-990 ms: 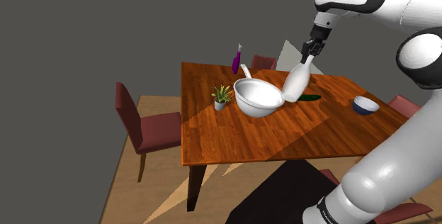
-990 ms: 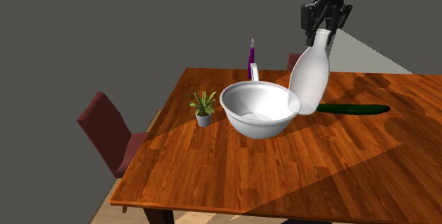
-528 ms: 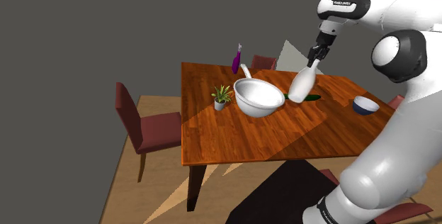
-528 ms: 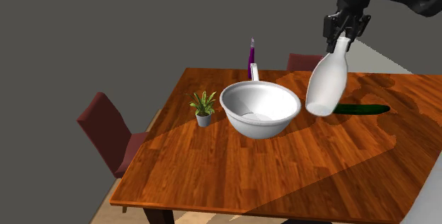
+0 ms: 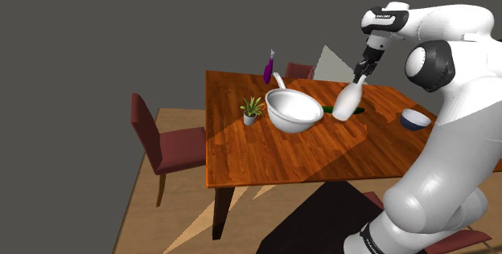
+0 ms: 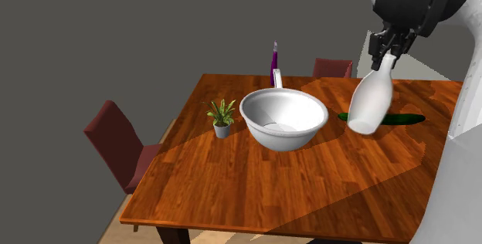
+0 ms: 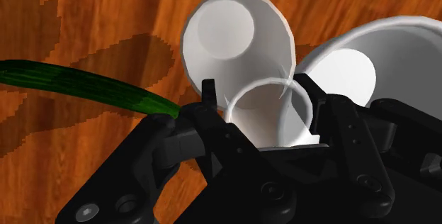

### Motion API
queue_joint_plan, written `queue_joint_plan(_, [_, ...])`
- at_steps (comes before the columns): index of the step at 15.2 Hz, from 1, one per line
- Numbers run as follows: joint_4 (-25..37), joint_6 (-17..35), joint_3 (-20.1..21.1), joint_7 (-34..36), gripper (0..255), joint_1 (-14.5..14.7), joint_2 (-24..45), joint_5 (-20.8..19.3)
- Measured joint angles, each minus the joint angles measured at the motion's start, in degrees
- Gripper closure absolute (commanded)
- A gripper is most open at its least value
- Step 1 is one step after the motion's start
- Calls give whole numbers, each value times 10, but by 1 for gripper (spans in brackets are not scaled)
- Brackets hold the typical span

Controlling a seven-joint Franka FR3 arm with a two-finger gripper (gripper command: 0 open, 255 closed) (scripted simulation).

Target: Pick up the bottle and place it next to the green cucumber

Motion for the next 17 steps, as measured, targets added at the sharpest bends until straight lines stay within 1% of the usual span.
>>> queue_joint_plan(9, [-73, 71, 2, -4, 255, 5, -2, 1])
queue_joint_plan(17, [-115, 123, 4, -9, 255, 5, 10, 7])
